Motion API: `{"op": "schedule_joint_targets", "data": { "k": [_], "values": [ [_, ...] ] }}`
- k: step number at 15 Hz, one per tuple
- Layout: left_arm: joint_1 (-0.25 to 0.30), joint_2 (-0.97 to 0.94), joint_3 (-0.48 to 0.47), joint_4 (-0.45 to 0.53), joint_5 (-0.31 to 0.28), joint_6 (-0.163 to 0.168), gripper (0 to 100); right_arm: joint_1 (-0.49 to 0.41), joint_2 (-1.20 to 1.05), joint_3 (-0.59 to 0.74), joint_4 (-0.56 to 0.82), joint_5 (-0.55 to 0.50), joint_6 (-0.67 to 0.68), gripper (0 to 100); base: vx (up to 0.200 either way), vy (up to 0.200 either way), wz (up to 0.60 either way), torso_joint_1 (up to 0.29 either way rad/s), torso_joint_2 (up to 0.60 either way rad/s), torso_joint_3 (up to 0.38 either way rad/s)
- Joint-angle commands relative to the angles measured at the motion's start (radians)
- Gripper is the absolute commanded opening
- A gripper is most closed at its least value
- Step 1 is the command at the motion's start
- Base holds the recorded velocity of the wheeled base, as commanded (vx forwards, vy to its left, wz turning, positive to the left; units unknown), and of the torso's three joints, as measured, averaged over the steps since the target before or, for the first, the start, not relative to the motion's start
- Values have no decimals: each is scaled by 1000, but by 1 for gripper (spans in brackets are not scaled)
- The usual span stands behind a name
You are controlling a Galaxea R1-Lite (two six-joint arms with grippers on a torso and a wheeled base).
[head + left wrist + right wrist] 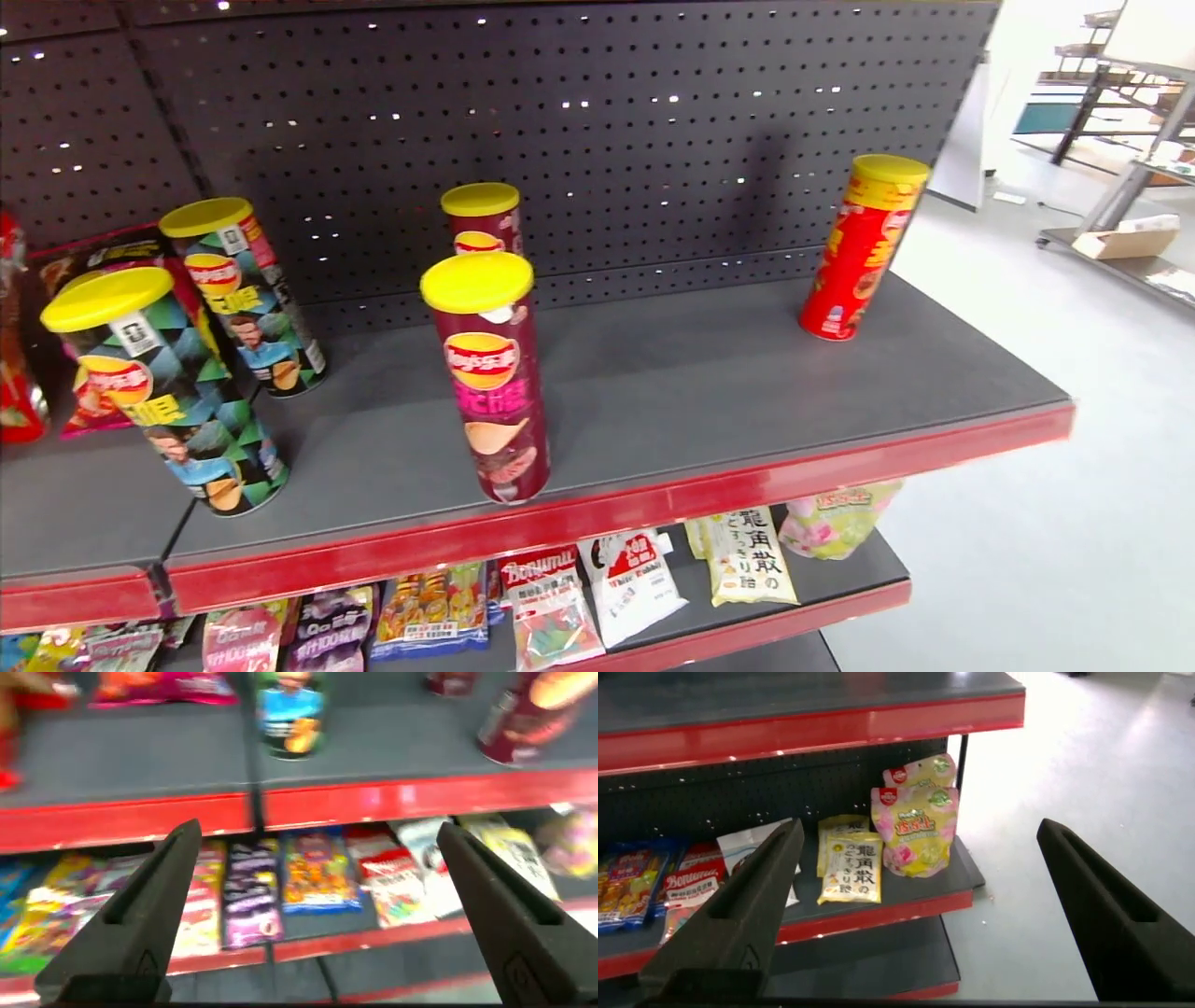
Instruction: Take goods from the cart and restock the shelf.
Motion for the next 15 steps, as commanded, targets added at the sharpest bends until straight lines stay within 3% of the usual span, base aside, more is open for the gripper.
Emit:
{"op": "schedule_joint_targets", "data": {
  "k": [1, 3, 7, 9, 11, 12, 15],
  "values": [
    [0, -3, 5, 1, -1, 0, 100, -1, 0, 2, -1, 0, -1, 100, 0, 0, 600, 12, 2, -2],
    [0, -3, 24, -5, -6, 3, 100, -2, 0, 2, -1, 0, 1, 100, 0, 0, 600, 5, 0, 2],
    [0, -3, 128, -112, -6, 23, 100, -2, 0, 2, -1, 3, 7, 100, 0, 0, 0, 0, 0, 0],
    [0, -3, 249, -275, -24, 50, 100, -1, 1, 0, -1, 20, 2, 100, 0, 0, 0, 0, 0, 0],
    [0, -3, 366, -473, -66, 50, 100, -2, 0, 2, -2, 29, -4, 100, 0, 0, 0, 0, 0, 0],
    [0, -3, 366, -457, -75, 46, 100, -2, 0, 2, -4, 31, -12, 100, 0, 0, 0, 0, 0, 0],
    [0, -3, 366, -453, -124, 50, 100, 12, 303, -306, -44, 75, 56, 100, 0, 0, 0, 0, 0, 0]
  ]
}}
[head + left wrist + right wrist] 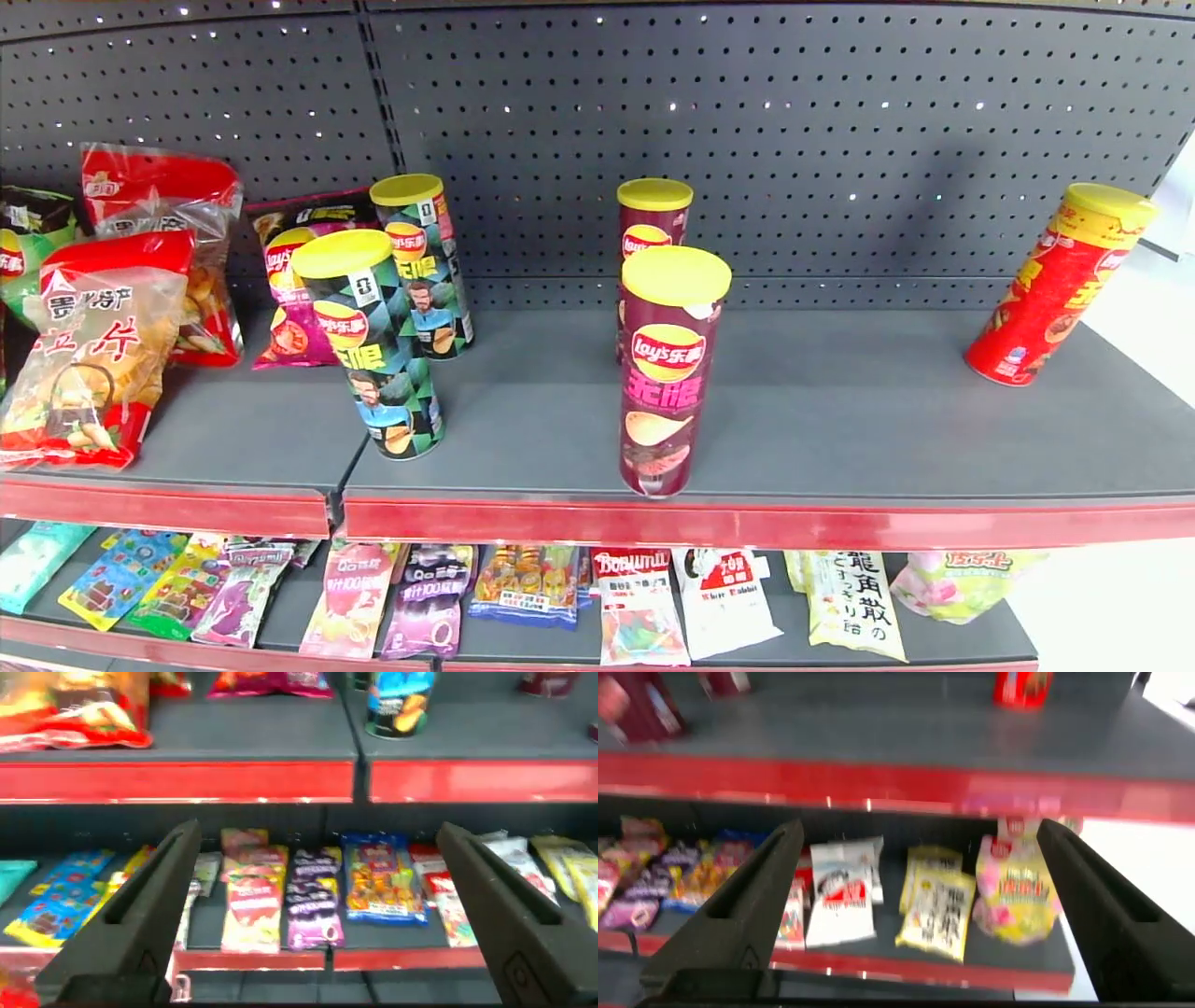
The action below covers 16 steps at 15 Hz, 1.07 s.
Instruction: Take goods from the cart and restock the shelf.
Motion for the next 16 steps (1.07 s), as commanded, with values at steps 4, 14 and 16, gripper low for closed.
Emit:
{"op": "schedule_joint_targets", "data": {
  "k": [4, 14, 16],
  "values": [
    [86, 10, 7, -1, 54, 10, 100, 18, 450, -304, -52, 116, -27, 100, 0, 0, 0, 0, 0, 0],
    [-87, -76, 9, 48, 105, 6, 100, 18, 577, -288, -107, 117, -50, 100, 0, 0, 0, 0, 0, 0],
    [-83, -88, 9, 51, 131, 10, 100, 19, 643, -308, -110, 117, -70, 100, 0, 0, 0, 0, 0, 0]
  ]
}}
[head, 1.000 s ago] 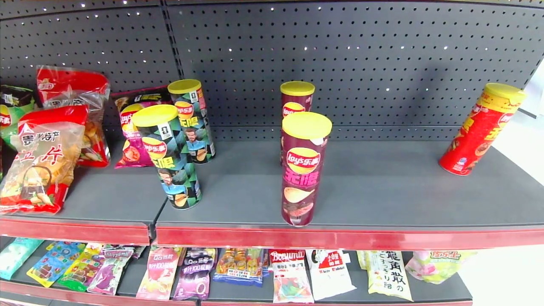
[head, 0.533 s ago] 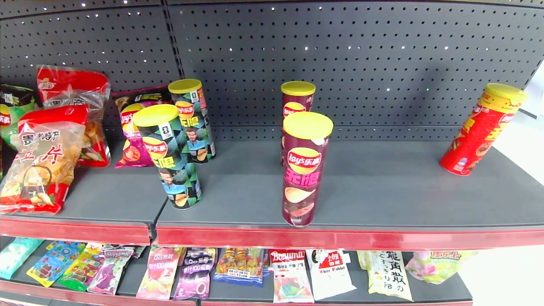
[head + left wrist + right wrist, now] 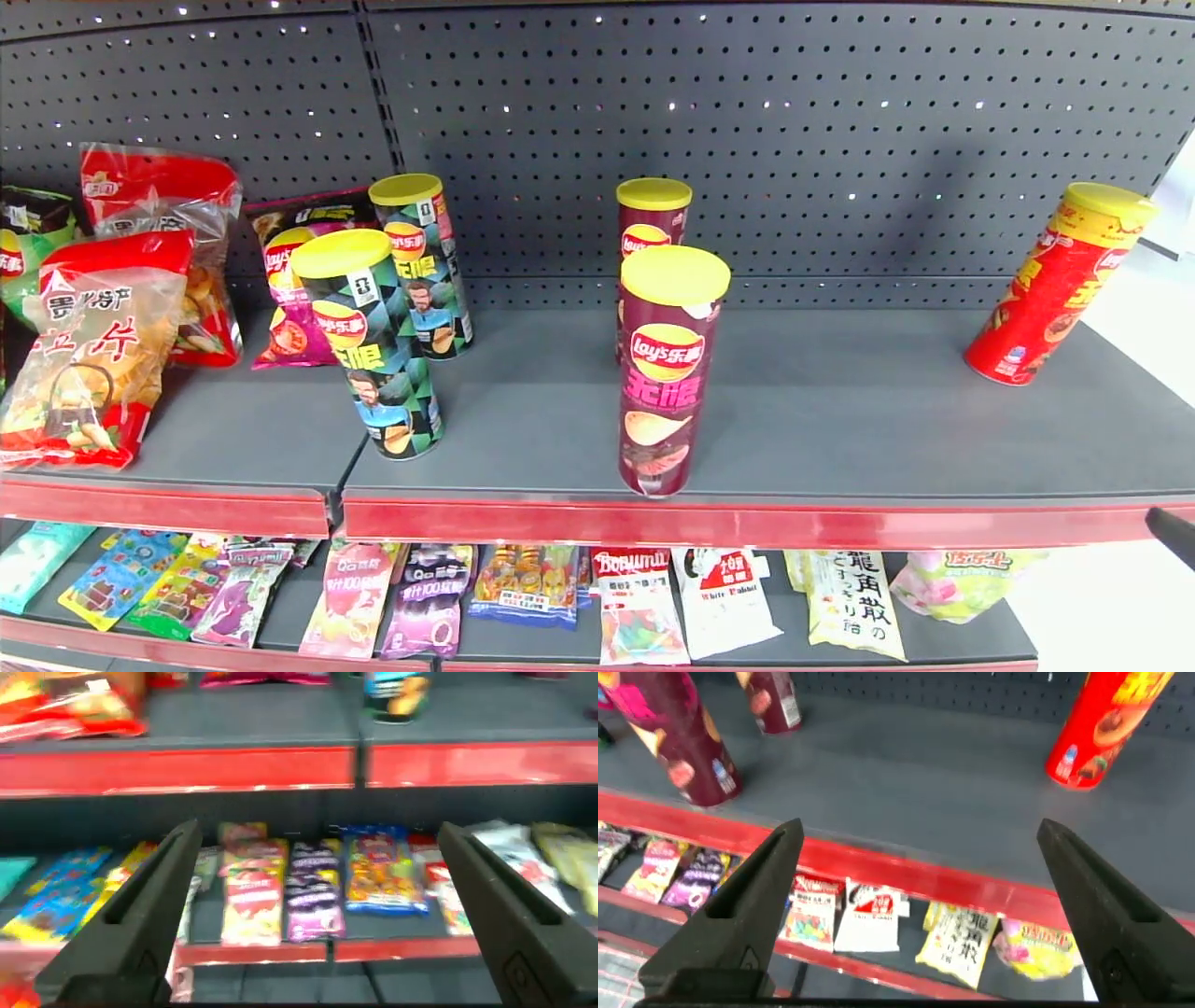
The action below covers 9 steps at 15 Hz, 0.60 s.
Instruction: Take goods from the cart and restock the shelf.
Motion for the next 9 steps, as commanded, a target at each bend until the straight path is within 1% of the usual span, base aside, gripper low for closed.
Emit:
{"op": "schedule_joint_targets", "data": {
  "k": [1, 2, 3, 4, 5, 7, 8, 9],
  "values": [
    [5, -31, 2, 0, 4, 1, 100, 3, 136, -64, -5, -1, -35, 100, 0, 0, 0, 0, 0, 0],
    [5, -31, 0, 0, 4, 3, 100, 3, 273, -130, -34, -3, -43, 100, 0, 0, 0, 0, 0, 0],
    [5, -31, 2, 0, 4, 1, 100, 8, 356, -152, -82, -4, -45, 100, 0, 0, 0, 0, 0, 0],
    [5, -31, 2, 0, 4, 1, 100, 41, 428, -149, -136, -10, -52, 100, 0, 0, 0, 0, 0, 0],
    [5, -31, 2, 0, 4, 3, 100, 87, 485, -139, -165, -52, -49, 100, 0, 0, 0, 0, 0, 0],
    [5, -31, 2, 0, 4, 1, 100, 204, 591, -132, -179, -172, -32, 100, 0, 0, 0, 0, 0, 0],
    [5, -31, 2, 0, 4, -2, 100, 252, 644, -147, -180, -202, -19, 100, 0, 0, 0, 0, 0, 0],
    [5, -31, 2, 0, 4, 0, 100, 276, 689, -162, -194, -218, -17, 100, 0, 0, 0, 0, 0, 0]
  ]
}}
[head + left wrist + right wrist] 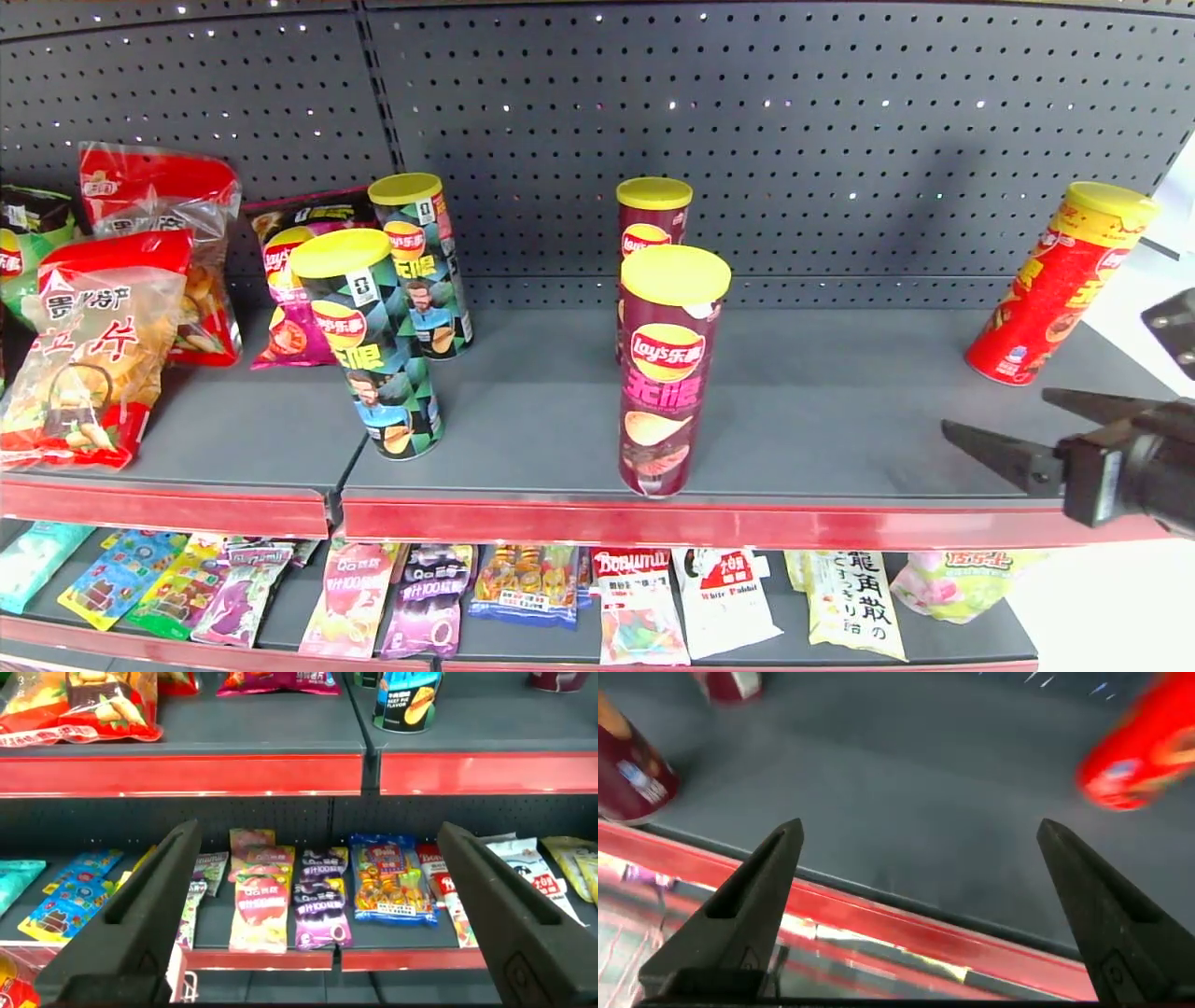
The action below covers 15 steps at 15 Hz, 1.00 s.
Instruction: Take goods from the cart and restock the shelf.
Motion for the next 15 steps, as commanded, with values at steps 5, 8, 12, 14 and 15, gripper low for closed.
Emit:
{"op": "schedule_joint_targets", "data": {
  "k": [5, 8, 12, 14, 15],
  "values": [
    [0, -2, 0, 0, 0, 2, 100, 179, 423, -99, -250, -115, 10, 100, 0, 0, 0, 0, 0, 0],
    [0, -2, 0, 0, 1, 3, 100, 252, 460, -114, -251, -132, 24, 100, 0, 0, 0, 0, 0, 0],
    [0, -2, 0, 0, 1, 3, 100, 324, 514, -177, -251, -175, 58, 100, 0, 0, 0, 0, 0, 0],
    [0, -2, 0, 0, 1, 3, 100, 359, 514, -171, -250, -175, 58, 100, 0, 0, 0, 0, 0, 0],
    [-1, -2, 0, 0, 1, 3, 100, 370, 514, -165, -251, -177, 58, 100, 0, 0, 0, 0, 0, 0]
  ]
}}
